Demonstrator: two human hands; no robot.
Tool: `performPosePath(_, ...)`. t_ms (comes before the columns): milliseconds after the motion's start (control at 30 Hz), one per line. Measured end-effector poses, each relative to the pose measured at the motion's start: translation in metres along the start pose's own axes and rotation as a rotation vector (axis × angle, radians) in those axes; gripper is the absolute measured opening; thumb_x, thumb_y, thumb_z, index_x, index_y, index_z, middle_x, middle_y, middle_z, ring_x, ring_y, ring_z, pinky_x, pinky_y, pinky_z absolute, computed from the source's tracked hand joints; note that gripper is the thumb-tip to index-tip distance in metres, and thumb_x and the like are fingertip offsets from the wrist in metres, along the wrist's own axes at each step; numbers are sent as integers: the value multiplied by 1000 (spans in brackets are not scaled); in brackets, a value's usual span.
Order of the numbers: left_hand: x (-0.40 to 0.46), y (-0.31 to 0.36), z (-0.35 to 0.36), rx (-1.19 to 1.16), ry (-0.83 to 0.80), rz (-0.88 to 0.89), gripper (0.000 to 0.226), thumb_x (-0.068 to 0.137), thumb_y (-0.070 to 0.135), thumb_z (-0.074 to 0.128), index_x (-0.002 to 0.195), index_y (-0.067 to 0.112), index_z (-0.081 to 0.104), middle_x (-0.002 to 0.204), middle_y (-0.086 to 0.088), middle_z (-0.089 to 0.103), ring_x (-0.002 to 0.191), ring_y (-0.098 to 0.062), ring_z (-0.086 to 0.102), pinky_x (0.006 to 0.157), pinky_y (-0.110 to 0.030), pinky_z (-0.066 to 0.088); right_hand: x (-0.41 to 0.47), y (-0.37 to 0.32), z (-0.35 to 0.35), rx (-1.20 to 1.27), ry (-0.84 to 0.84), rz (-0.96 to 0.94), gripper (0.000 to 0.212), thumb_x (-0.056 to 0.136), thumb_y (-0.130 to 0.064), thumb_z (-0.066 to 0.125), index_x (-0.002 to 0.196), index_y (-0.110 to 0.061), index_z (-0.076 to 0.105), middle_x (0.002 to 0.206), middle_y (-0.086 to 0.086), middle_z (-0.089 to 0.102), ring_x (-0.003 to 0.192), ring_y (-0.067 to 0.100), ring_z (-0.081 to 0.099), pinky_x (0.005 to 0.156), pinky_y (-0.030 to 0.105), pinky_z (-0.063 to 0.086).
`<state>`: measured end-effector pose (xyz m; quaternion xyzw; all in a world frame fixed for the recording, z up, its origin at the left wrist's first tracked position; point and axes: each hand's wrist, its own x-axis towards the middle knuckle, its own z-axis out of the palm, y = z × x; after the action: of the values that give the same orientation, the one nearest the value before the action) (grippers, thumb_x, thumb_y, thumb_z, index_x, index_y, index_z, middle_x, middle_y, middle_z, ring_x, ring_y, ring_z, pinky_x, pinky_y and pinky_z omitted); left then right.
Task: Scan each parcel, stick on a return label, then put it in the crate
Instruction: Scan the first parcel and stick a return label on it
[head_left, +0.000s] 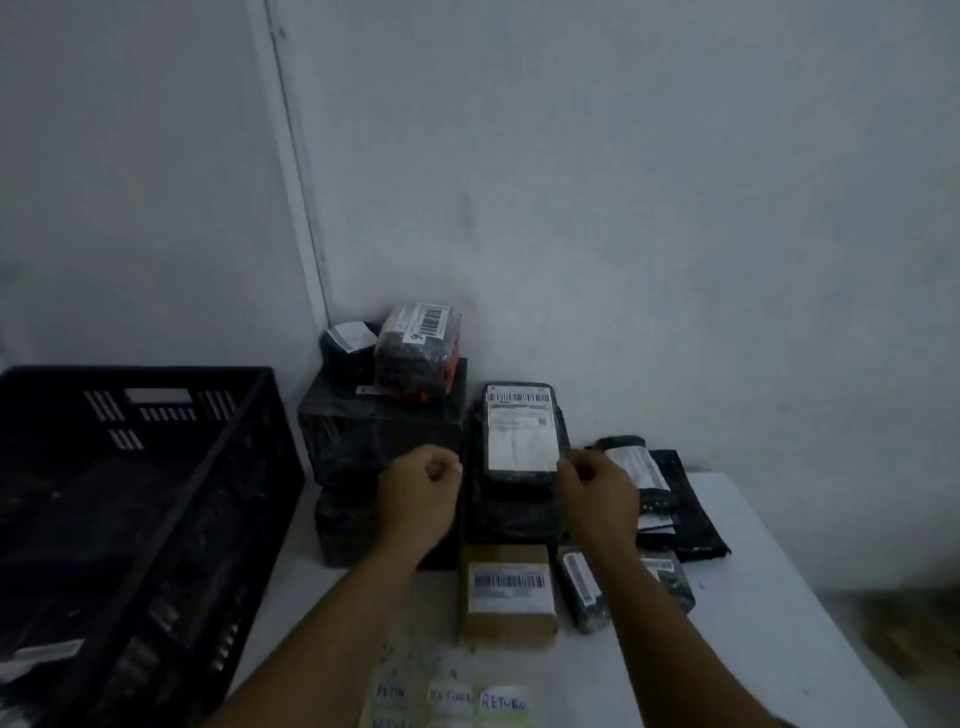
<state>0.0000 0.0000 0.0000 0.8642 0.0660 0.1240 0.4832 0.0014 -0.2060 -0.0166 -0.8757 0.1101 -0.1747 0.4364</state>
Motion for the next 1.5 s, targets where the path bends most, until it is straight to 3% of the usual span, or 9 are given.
performPosePath(167, 3, -7, 56, -19, -153, -169, 36, 99, 32, 57, 131, 16, 61, 120, -2, 67, 113, -23, 61, 93, -34, 50, 15, 18, 20, 147, 43, 190, 36, 96, -41, 58, 125, -19, 61, 106, -6, 66, 99, 15, 62, 83, 37, 54)
performPosePath(300, 18, 1, 81, -79, -195, -228, 50, 101, 41, 48, 144, 16, 48, 136, -6, 59, 121, -25, 57, 103, -43, 47, 32, 24, 34, 96, -116, 170, 35, 98, -42, 55, 121, -17, 62, 106, 0, 70, 95, 17, 65, 81, 35, 54)
performPosePath(567, 5, 3, 76, -240, -127, -249, 26, 93, 43, 62, 107, 24, 52, 102, 5, 64, 85, -5, 60, 62, -20, 44, 6, 30, 23, 270, -101, 197, 32, 97, -39, 59, 120, -17, 64, 107, -2, 71, 97, 14, 69, 84, 41, 60)
performPosePath(700, -27, -4, 56, -392, -162, -263, 28, 86, 47, 70, 95, 25, 56, 95, 4, 70, 84, -11, 70, 69, -30, 58, -46, 32, 4, 403, -128, 186, 27, 96, -40, 61, 118, -25, 65, 102, -8, 74, 94, 7, 71, 82, 37, 60)
performPosePath(833, -65, -24, 40, -441, -255, -319, 30, 83, 37, 77, 103, 24, 59, 97, 8, 71, 81, -4, 71, 65, -20, 56, -96, 43, -9, 396, -153, 191, 26, 95, -39, 63, 119, -28, 64, 99, -12, 75, 90, 2, 70, 77, 25, 58)
performPosePath(1100, -133, -78, 43, -525, -587, -464, 35, 86, 20, 76, 120, 23, 69, 110, -2, 75, 98, -22, 73, 89, -46, 58, -180, 89, -18, 254, -211, 270, 20, 95, -36, 63, 113, -44, 59, 99, -19, 71, 92, -8, 65, 73, 11, 54)
performPosePath(1233, -155, -102, 52, -525, -618, -510, 33, 87, 18, 75, 118, 29, 69, 113, 4, 74, 101, -17, 72, 88, -37, 58, -202, 113, -33, 67, -90, 321, 36, 94, -41, 64, 128, -37, 55, 112, -17, 63, 101, 2, 61, 79, 15, 49)
performPosePath(1367, -166, -112, 58, -515, -612, -528, 30, 87, 17, 75, 111, 34, 71, 110, 7, 75, 99, -16, 72, 81, -32, 58, -201, 142, -66, -312, 177, 247, 38, 93, -29, 67, 128, -15, 64, 118, 6, 68, 110, 25, 59, 93, 42, 51)
performPosePath(1500, -173, -114, 68, -509, -602, -545, 28, 88, 11, 72, 107, 31, 71, 105, 7, 76, 95, -18, 74, 74, -31, 60, -194, 172, -98, -499, 314, 502, 50, 86, -28, 71, 132, -16, 56, 128, 15, 58, 117, 36, 50, 96, 49, 43)
